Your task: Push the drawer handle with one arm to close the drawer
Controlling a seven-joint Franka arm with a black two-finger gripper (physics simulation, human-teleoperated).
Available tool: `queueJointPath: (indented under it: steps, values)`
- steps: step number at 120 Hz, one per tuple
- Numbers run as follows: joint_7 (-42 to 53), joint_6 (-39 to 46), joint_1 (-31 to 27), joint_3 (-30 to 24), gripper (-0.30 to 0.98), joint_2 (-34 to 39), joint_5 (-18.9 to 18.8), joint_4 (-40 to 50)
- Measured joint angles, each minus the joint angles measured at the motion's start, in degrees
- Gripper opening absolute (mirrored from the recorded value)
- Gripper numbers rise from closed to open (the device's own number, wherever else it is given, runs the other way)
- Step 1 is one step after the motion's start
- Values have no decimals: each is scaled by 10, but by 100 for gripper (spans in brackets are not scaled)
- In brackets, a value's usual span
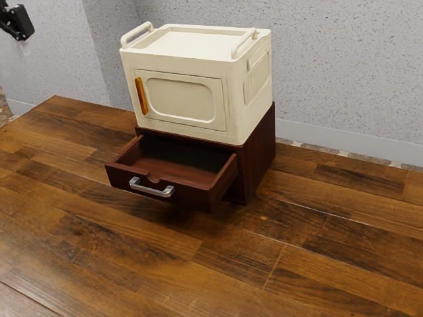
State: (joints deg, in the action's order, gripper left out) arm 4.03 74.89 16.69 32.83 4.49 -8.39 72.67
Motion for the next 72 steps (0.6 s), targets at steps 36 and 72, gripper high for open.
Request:
queueJointPath:
  steps: [36,72]
  values:
    - [5,-25,-9,-56,69,-18,19,87]
    - [-11,30,-49,-142,46,13,48,256]
